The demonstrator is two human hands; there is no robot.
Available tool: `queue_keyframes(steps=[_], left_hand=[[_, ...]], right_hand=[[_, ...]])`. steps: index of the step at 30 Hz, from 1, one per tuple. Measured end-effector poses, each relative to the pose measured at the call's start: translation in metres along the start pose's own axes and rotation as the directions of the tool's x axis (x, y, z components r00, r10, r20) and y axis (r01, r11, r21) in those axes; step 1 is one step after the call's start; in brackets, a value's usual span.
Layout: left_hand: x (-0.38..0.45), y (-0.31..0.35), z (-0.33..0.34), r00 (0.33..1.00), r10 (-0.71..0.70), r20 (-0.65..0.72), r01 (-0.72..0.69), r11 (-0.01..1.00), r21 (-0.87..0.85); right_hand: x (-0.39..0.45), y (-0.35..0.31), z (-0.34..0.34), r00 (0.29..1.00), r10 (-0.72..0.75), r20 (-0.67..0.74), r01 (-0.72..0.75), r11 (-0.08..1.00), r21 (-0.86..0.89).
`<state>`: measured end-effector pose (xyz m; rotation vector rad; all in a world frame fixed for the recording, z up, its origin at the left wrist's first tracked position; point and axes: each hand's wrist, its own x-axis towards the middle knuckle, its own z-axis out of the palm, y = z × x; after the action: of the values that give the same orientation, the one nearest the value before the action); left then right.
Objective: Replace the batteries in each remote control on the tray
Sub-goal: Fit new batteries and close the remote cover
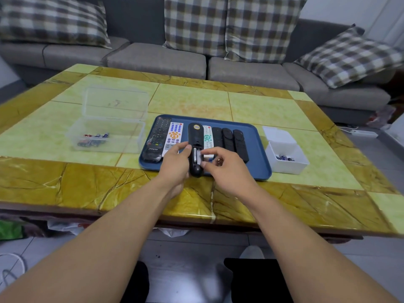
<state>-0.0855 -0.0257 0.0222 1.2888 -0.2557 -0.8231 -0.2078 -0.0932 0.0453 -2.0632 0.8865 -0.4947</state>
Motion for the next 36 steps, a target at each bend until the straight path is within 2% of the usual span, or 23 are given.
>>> queue_keyframes(steps=[3, 5, 8, 10, 14, 16, 24, 28, 36], left_hand=[[-0.002, 0.003, -0.006, 0.999, -0.030, -0.011, 0.030, 0.998, -0.050], [-0.003, 0.005, -0.010, 0.999, -0.041, -0.025, 0.040, 0.998, -0.058], [-0.003, 0.007, -0.012, 0.997, -0.062, -0.035, 0.060, 0.996, -0.063], [-0.002, 0.007, -0.012, 0.997, -0.074, -0.018, 0.072, 0.995, -0.069], [-0.006, 0.007, -0.006, 0.997, -0.064, 0.043, 0.067, 0.996, -0.053], [-0.008, 0.008, -0.003, 0.996, -0.062, 0.063, 0.065, 0.996, -0.057], [-0.008, 0.010, -0.002, 0.999, -0.049, 0.011, 0.050, 0.994, -0.097], [-0.008, 0.010, -0.002, 1.000, -0.012, 0.012, 0.012, 0.997, -0.082], [-0.013, 0.014, 0.002, 1.000, 0.025, 0.008, -0.023, 0.988, -0.153]], right_hand=[[-0.002, 0.003, 0.001, 0.968, 0.199, 0.152, -0.223, 0.961, 0.166], [-0.001, 0.005, 0.003, 0.955, 0.224, 0.195, -0.268, 0.933, 0.240], [0.001, 0.003, 0.005, 0.995, 0.100, 0.016, -0.101, 0.978, 0.185], [0.001, -0.002, 0.005, 0.996, 0.013, -0.093, 0.002, 0.987, 0.158], [0.001, -0.008, 0.005, 0.977, -0.077, -0.198, 0.124, 0.964, 0.236], [0.001, -0.008, 0.008, 0.972, -0.128, -0.195, 0.170, 0.961, 0.219], [0.007, 0.000, 0.017, 0.942, -0.277, -0.190, 0.262, 0.960, -0.099], [0.006, -0.003, 0.018, 0.925, -0.343, -0.166, 0.333, 0.939, -0.086], [0.006, -0.005, 0.017, 0.899, -0.419, -0.123, 0.387, 0.895, -0.222]])
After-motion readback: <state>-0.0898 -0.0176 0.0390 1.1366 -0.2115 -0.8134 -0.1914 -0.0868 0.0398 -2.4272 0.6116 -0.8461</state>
